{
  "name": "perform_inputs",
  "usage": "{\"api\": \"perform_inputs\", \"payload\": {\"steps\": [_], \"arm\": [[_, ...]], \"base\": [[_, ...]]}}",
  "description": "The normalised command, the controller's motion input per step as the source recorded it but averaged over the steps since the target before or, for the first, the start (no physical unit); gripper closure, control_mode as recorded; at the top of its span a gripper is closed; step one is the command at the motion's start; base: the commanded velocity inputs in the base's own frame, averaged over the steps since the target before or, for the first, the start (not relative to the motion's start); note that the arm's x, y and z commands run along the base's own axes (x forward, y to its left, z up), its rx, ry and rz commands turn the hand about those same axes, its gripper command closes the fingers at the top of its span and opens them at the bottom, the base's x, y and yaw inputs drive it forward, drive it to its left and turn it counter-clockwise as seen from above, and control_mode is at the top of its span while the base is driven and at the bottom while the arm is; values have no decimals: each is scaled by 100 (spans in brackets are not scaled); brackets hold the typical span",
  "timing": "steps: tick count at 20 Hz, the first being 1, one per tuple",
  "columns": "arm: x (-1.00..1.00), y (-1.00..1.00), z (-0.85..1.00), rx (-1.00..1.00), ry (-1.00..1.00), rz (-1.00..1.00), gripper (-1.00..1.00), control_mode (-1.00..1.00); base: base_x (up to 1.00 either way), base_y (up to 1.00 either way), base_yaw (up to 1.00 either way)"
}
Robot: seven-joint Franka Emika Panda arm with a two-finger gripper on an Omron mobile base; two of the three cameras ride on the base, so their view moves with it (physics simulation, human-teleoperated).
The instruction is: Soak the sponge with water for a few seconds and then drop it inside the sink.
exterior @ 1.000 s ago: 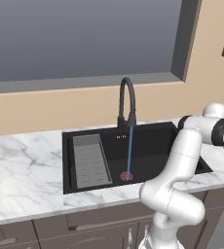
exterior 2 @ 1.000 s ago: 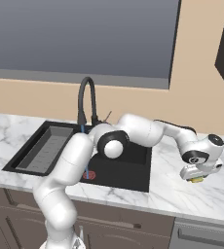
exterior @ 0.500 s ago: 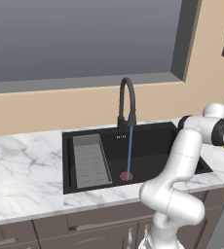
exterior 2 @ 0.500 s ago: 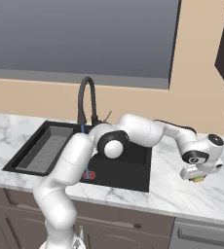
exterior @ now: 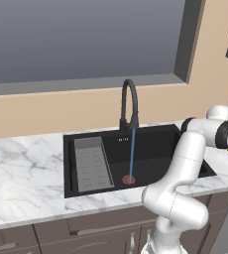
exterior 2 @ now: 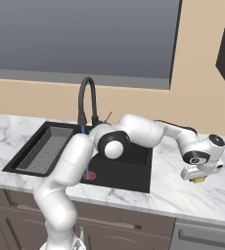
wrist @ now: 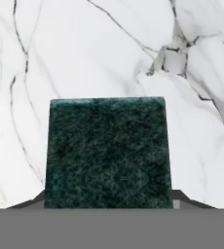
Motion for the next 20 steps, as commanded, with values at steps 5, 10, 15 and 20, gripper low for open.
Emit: {"api": "perform_inputs", "payload": {"steps": [5, 10, 15, 20], "arm": [[0, 23, 31, 0, 0, 0, 100, -100], [0, 40, 30, 0, 0, 0, 100, -100], [-4, 58, 11, 0, 0, 0, 100, -100], [-8, 64, 18, 0, 0, 1, 100, -100]], "base": [[0, 0, 0], [0, 0, 0], [0, 0, 0], [0, 0, 0]]}}
